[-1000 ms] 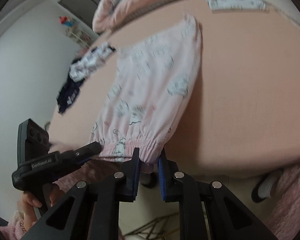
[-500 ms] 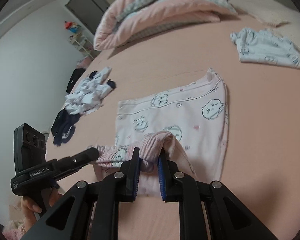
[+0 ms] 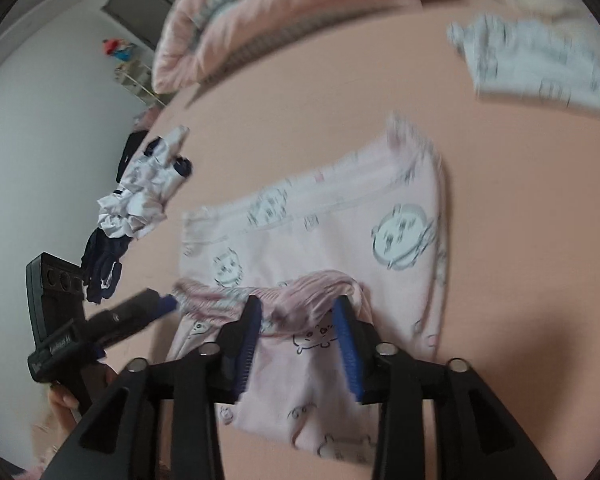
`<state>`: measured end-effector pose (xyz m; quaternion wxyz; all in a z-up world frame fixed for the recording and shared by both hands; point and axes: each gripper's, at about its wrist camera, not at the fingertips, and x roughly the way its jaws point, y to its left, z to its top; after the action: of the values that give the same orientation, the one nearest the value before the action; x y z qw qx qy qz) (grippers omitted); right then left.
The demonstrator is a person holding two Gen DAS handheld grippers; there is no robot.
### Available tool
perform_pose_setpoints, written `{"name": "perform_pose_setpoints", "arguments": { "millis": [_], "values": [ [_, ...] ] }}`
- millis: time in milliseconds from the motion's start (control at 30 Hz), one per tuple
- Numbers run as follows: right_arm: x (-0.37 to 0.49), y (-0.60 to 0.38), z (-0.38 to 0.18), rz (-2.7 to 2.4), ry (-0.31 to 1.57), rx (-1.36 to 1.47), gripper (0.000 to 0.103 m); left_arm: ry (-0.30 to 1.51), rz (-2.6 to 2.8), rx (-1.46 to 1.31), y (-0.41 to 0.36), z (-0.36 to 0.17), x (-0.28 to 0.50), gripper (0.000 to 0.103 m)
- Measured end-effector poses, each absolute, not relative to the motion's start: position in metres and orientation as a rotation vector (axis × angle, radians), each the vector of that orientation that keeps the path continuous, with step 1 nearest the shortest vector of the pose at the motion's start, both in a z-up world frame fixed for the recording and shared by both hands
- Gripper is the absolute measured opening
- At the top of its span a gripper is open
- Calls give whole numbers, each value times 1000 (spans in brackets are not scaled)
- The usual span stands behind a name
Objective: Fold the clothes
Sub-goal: 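Release the folded hem and open both tools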
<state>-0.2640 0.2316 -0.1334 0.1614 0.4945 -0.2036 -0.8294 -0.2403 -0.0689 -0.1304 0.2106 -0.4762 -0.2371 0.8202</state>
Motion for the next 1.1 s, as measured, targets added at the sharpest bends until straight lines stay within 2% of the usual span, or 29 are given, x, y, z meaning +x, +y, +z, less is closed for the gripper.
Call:
{"name": "perform_pose_setpoints", "arguments": {
  "millis": [100, 167, 200, 367, 533, 633, 733, 800, 867, 933, 1033, 1100],
  "values": [
    [-250, 236, -119, -2520, -492, 1345, 45, -508, 2357, -1296, -67, -124, -228, 69],
    [-245, 233, -119, -2592, -386, 1354, 45, -424, 2371, -1313, -59, -128, -222, 61],
    [-245, 230, -125, -2582, -352, 1388, 45, -407, 2364, -1317, -55, -131, -221, 51],
    [-242, 212, -150, -2525, -227, 1497, 45, -357, 2340, -1374, -43, -147, -222, 45],
    [-244, 204, -159, -2497, -216, 1511, 44, -339, 2315, -1384, -36, -149, -224, 40],
    [-245, 202, -156, -2498, -206, 1475, 14, -283, 2390, -1362, -35, -148, -225, 36],
    [-249, 198, -144, -2606, -133, 1401, 14, -172, 2546, -1303, -37, -143, -238, 36],
    [-255, 197, -144, -2648, -89, 1415, 14, -236, 2517, -1318, -44, -142, -244, 36],
    [-261, 202, -148, -2616, -125, 1466, 15, -328, 2446, -1309, -47, -142, -243, 36],
    [-259, 210, -151, -2552, -213, 1490, 15, -277, 2428, -1310, -42, -140, -236, 36],
    [-254, 211, -158, -2509, -197, 1515, 31, -192, 2395, -1332, -35, -141, -227, 36],
    [-251, 210, -162, -2488, -199, 1522, 31, -196, 2323, -1388, -29, -149, -228, 36]
  ]
}}
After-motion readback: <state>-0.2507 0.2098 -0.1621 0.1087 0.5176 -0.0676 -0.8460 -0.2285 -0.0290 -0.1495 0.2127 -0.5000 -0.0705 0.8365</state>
